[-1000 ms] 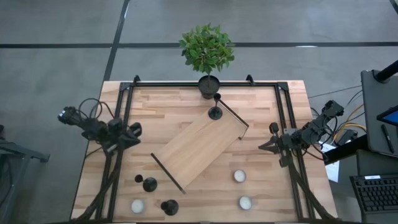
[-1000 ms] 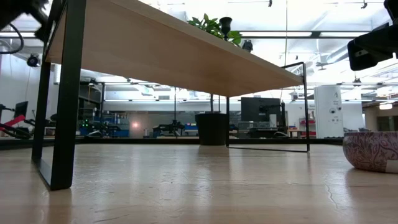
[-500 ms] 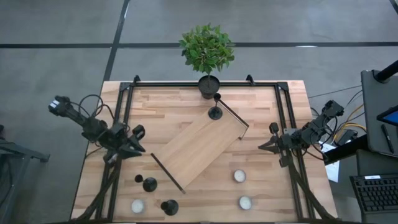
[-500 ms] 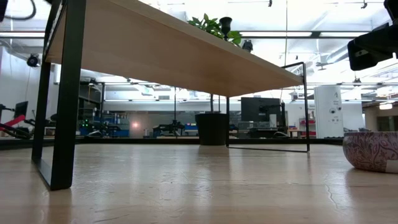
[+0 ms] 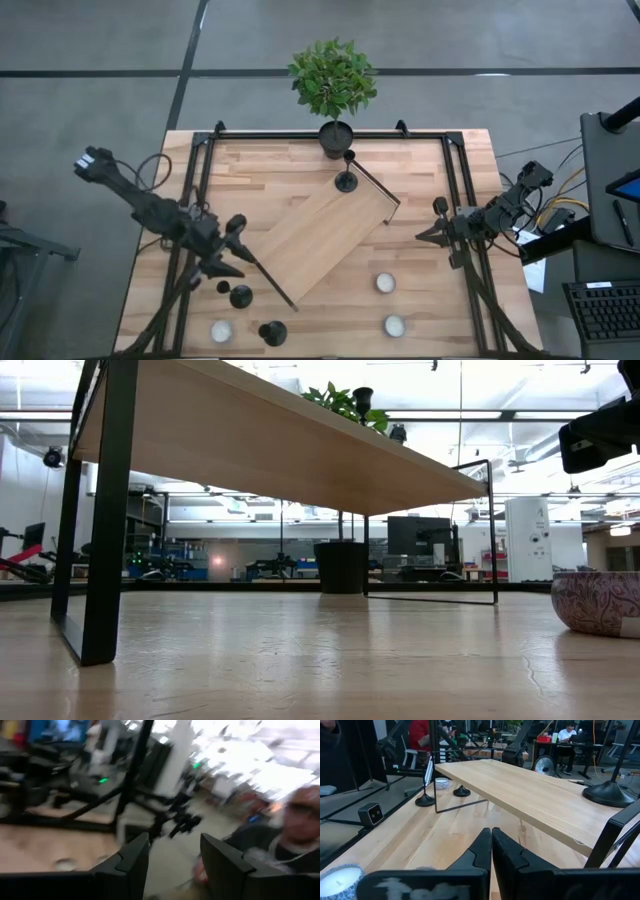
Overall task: Pick & Place candle stick holders
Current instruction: Put the top black candle holder on the shelf aligned with the other candle holder
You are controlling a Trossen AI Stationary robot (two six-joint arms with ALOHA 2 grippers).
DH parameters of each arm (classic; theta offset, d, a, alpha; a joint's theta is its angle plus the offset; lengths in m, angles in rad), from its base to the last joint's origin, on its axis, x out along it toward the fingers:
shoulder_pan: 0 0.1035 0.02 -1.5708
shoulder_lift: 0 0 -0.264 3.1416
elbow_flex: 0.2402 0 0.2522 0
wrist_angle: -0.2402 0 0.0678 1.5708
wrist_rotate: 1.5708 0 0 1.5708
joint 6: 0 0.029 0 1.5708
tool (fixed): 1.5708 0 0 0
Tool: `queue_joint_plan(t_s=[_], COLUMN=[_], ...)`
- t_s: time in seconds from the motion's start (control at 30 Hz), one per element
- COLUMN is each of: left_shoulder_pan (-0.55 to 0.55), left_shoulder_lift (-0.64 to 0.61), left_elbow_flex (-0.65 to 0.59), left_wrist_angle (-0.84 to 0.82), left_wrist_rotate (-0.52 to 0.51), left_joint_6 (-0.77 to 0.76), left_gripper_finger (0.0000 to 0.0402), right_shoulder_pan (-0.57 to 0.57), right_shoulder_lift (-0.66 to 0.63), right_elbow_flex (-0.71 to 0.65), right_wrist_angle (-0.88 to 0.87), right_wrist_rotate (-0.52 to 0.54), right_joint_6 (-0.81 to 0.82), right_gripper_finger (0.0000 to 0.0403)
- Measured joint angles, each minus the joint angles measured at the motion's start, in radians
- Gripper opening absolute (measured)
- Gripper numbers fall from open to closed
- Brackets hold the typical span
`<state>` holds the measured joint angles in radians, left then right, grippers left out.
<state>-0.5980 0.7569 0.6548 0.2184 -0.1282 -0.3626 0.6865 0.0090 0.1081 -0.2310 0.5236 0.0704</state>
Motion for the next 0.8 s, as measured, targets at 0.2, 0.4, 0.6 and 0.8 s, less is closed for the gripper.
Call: queue_joint_plan(t_s=[0.2, 0.4, 0.6, 0.8], left_shoulder_pan=[-0.155, -0.338, -0.435, -0.479], left_shoulder_lift=[0.050, 0.173, 0.290, 0.369], left_elbow_flex=[0.307, 0.486, 0.615, 0.645], left_wrist_angle=[-0.613, -0.920, -1.190, -1.304], left_wrist_rotate=[-0.363, -0.490, -0.485, -0.337], left_joint_6=[-0.091, -0.347, -0.673, -0.943], left_gripper_finger=[0.0175, 0.0175, 0.0175, 0.0174], right_shoulder_pan=[0.000, 0.000, 0.000, 0.000], right_shoulder_lift=[0.002, 0.001, 0.001, 0.001], right_elbow_flex=[0.000, 0.000, 0.000, 0.000], right_wrist_angle=[0.000, 0.000, 0.000, 0.000], right_wrist_rotate=[0.000, 0.000, 0.000, 0.000], right_joint_6=[0.000, 0.000, 0.000, 0.000], right_gripper_finger=[0.0009, 0.0009, 0.0009, 0.0008])
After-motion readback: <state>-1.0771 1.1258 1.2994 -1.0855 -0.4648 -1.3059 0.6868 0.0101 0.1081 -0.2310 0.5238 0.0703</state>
